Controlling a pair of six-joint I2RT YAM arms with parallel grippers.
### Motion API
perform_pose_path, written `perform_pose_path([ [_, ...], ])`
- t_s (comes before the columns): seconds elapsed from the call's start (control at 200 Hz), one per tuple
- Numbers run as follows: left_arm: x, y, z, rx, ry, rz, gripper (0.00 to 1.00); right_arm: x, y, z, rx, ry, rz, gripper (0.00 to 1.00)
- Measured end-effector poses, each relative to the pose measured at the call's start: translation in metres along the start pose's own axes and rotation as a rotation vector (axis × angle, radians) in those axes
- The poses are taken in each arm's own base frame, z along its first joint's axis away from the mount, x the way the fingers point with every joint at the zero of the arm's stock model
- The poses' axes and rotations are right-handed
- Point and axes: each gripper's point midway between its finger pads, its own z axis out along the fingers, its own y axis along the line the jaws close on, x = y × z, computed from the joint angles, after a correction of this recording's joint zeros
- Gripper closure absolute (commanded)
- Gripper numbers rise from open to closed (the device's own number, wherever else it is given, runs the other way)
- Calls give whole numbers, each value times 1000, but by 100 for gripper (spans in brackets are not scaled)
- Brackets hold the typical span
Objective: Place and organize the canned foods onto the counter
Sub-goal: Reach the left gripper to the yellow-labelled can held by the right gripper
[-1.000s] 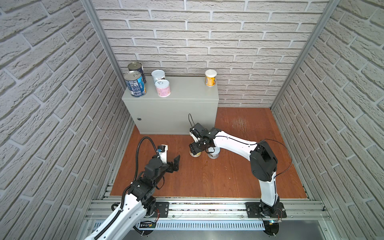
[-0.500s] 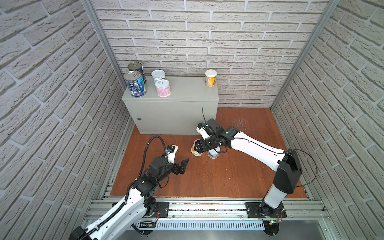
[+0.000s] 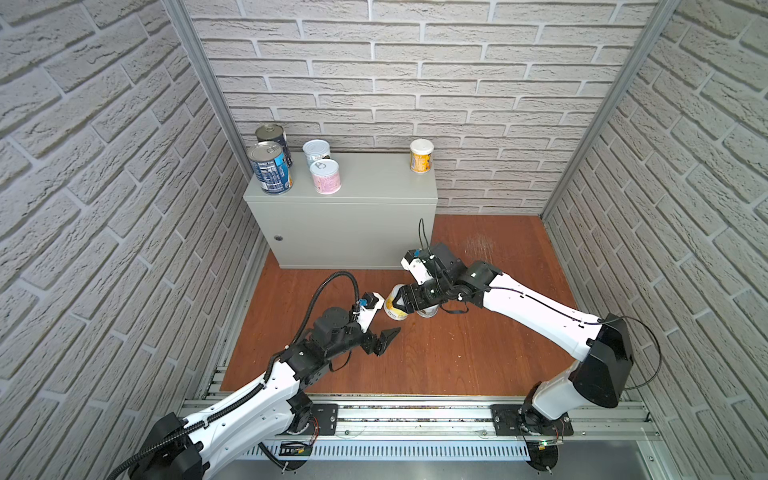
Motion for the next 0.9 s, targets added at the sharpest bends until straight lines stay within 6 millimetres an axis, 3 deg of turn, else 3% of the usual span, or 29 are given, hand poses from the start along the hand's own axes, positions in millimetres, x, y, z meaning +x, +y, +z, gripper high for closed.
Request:
perform_pose_path([
  [0.115, -5, -3, 3, 17, -13, 28, 25, 6, 2, -5, -16, 2, 1, 73],
  [0.295, -9, -5, 13, 42, -2, 53, 32, 10, 2, -10, -30, 2, 4, 73],
  [0.615, -9, -11, 20, 88, 10, 68, 31, 15, -2, -9, -29, 26, 5, 73],
  [0.9, -16, -17, 30, 128, 8, 73, 22, 18, 3, -10, -61, 44, -14, 75],
])
